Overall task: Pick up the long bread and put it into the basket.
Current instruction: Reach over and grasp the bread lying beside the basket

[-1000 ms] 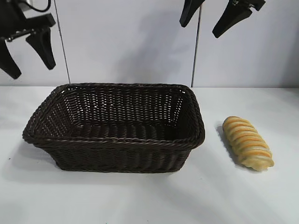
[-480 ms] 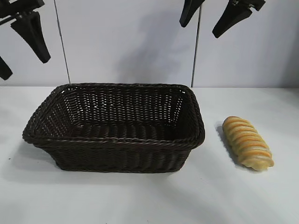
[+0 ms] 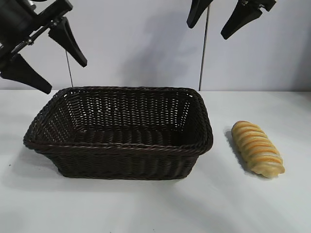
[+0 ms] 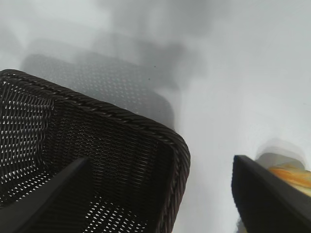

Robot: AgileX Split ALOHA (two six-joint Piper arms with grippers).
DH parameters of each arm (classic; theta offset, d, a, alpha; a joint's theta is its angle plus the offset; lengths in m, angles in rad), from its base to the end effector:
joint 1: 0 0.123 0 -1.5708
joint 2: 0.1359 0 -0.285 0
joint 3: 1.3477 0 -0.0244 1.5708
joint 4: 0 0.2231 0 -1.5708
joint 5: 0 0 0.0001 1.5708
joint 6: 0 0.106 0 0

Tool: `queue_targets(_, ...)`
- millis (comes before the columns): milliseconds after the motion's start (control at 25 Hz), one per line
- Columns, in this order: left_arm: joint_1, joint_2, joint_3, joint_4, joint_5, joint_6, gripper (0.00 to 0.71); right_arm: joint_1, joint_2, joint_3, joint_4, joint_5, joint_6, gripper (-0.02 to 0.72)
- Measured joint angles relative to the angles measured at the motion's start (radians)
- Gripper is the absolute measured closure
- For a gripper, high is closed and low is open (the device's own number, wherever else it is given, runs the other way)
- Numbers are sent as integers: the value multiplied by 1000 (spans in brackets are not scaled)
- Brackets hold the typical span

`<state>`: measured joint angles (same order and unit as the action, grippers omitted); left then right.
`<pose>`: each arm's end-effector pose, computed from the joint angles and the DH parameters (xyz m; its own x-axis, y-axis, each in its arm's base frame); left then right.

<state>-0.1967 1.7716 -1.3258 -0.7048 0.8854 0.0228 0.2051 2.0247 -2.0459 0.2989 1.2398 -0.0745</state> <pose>0.3352 -0.1211 0.2544 -0.9585 -0.2093 -0.1936 -0.0523 0.7965 -0.6024 0.4073 0.1149 0.3167 -0.8877 -0.1599 -0.4317 -0.2927 0.9198 0.2613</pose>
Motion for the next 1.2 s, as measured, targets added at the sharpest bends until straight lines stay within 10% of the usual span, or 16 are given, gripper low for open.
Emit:
queue_targets(760, 0, 0, 0, -4, -45, -13, 160, 0, 0, 0, -17, 0, 0, 132)
queue_targets(1200, 0, 0, 0, -3, -45, -13, 160, -6, 0, 6, -323, 0, 121, 132)
